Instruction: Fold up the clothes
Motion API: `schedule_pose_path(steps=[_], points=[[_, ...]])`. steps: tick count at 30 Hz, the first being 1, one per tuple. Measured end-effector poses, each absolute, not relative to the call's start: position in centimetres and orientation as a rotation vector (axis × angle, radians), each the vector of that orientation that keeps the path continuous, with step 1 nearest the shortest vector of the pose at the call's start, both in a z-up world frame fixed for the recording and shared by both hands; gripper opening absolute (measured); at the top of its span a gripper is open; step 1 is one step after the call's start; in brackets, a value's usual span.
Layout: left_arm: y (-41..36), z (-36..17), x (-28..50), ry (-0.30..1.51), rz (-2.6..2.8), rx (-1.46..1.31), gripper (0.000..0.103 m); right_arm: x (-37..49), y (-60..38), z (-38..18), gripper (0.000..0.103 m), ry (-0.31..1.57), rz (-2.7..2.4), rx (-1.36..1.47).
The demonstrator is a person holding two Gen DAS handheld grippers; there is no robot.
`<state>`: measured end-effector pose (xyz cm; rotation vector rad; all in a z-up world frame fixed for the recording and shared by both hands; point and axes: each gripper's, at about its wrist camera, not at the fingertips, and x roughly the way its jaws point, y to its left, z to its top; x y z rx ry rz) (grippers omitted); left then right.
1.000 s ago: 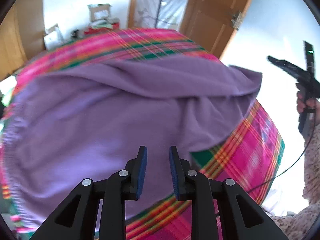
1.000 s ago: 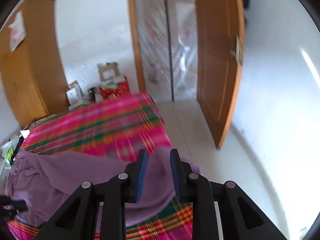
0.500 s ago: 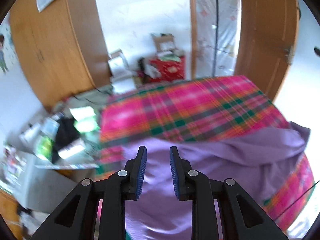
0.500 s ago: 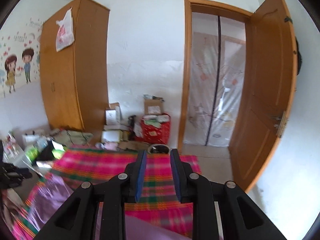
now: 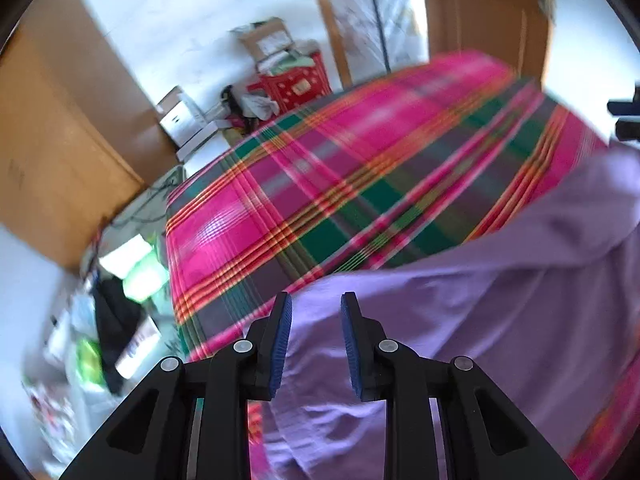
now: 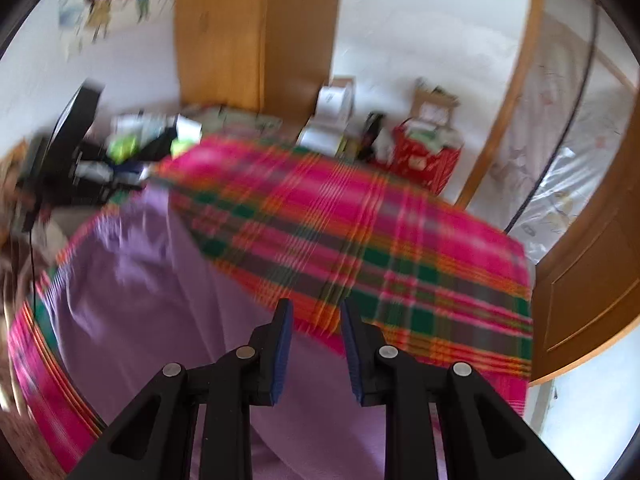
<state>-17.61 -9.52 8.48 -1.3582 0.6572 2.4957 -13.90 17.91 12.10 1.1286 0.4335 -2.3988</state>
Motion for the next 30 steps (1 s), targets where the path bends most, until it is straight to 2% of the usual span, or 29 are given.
schedule_pose_path(steps=[4,7,13,20,21,22,23,25,27,30], points=[[-9.3,6.3,-18.7,0.705,2.406,-1.357,0.026,-13.3,17.4,9.2,0.025,0.425,-2.293,1.197],[-9.4,5.5,-19.4,0.757,2.385,-1.348,0.026,-13.0,17.4,7.6,0.036,0.39,-2.221,1.243],[-9.8,3.8,-20.8,0.819,2.349,-1.342,0.026,-12.5,17.9,5.4,0.04,0.333,-2.128,1.299],[-8.5,1.9,-20.4,0.938,2.299,-1.295,0.026,-12.5,17.5,3.4,0.04,0.395,-2.084,1.379],[-8.5,2.0,-20.4,0.928,2.3,-1.295,0.026,-12.5,17.4,3.4,0.039,0.405,-2.085,1.379],[-8.5,2.0,-20.3,0.918,2.302,-1.295,0.026,-12.4,17.3,3.3,0.029,0.414,-2.085,1.378],[-8.6,2.0,-20.4,0.91,2.306,-1.296,0.026,-12.5,17.3,3.6,0.015,0.415,-2.101,1.367],[-8.8,2.0,-20.2,0.89,2.308,-1.295,0.019,-12.7,17.3,4.3,0.006,0.416,-2.135,1.341],[-8.9,2.0,-19.9,0.891,2.322,-1.286,0.008,-13.0,17.4,4.9,0.005,0.418,-2.169,1.316],[-9.2,2.3,-19.6,0.884,2.354,-1.26,0.004,-13.3,17.5,5.9,0.005,0.419,-2.219,1.276]])
